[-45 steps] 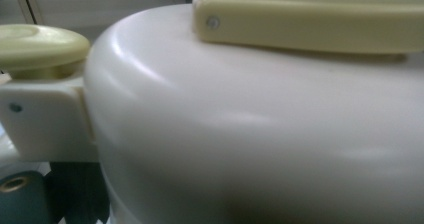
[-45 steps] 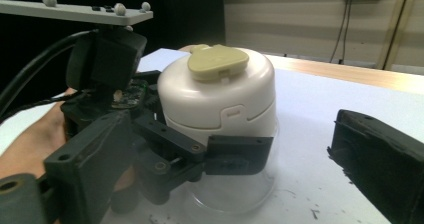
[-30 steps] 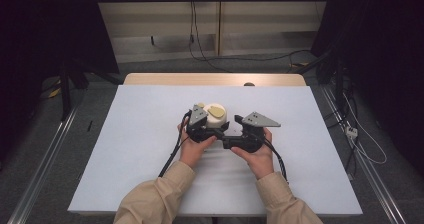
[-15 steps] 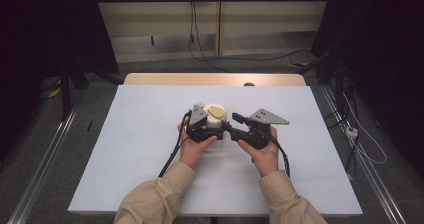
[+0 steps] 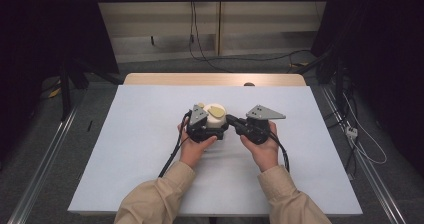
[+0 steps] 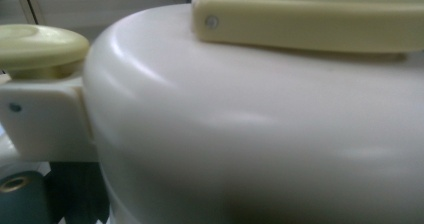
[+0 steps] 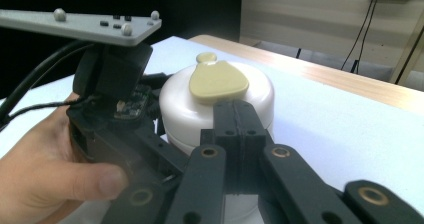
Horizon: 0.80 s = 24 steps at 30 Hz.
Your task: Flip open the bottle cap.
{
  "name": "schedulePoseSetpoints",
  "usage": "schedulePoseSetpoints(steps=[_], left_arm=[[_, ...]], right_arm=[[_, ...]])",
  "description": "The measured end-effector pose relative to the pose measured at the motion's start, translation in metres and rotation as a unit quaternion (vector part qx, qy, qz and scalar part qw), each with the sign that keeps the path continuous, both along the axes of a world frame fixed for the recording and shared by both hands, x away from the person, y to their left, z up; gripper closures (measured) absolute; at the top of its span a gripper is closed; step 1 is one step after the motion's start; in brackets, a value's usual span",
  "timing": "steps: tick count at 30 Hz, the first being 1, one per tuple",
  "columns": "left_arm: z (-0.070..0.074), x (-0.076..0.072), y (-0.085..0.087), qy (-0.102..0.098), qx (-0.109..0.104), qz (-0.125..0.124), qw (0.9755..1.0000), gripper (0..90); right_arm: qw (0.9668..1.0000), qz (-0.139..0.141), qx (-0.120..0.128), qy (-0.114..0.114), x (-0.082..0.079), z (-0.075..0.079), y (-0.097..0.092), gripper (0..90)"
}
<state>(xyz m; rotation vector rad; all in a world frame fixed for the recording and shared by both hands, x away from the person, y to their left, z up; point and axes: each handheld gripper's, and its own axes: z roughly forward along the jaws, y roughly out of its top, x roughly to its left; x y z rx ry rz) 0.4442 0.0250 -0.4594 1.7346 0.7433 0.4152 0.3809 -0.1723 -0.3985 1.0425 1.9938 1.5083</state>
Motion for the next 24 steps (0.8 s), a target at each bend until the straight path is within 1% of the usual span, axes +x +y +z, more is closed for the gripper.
schedulePoseSetpoints(steps=[2, 4, 7, 8, 10, 12, 15, 17, 24], left_arm=[[0.0001, 0.0001, 0.0002, 0.000, 0.001, -0.001, 1.0000, 5.7], [0.0001, 0.0001, 0.0002, 0.000, 0.002, 0.000, 1.0000, 5.7], [0.0000, -0.0001, 0.0000, 0.001, 0.000, 0.000, 1.0000, 5.7], [0.0001, 0.0000, 0.0000, 0.002, 0.000, 0.000, 1.0000, 5.7], [0.0002, 0.0001, 0.0001, 0.000, 0.002, 0.000, 1.0000, 5.7], [0.0001, 0.0002, 0.0001, 0.000, 0.002, 0.000, 1.0000, 5.7], [0.0001, 0.0000, -0.0001, 0.000, 0.002, 0.000, 1.0000, 5.7], [0.0002, 0.0000, -0.0001, 0.000, 0.002, 0.000, 1.0000, 5.7], [0.0002, -0.0001, -0.0002, 0.000, 0.002, 0.000, 1.0000, 5.7]], right_arm=[[0.9999, 0.002, 0.011, 0.007, 0.0014, -0.0016, 0.0004, 90.0], [1.0000, -0.003, -0.001, 0.009, 0.0022, -0.0021, -0.0001, 90.0], [0.9998, -0.006, 0.002, 0.018, 0.0033, -0.0035, -0.0014, 90.0], [0.9998, -0.005, -0.005, 0.021, 0.0037, -0.0037, -0.0017, 90.0], [0.9996, 0.001, -0.005, 0.028, 0.0044, -0.0047, -0.0021, 90.0], [0.9995, 0.000, -0.014, 0.030, 0.0044, -0.0050, -0.0013, 90.0], [0.9992, 0.002, -0.007, 0.039, 0.0051, -0.0059, -0.0009, 90.0], [0.9993, -0.001, 0.001, 0.038, 0.0057, -0.0061, -0.0010, 90.0], [0.9992, -0.003, -0.008, 0.039, 0.0068, -0.0016, 0.0004, 90.0]])
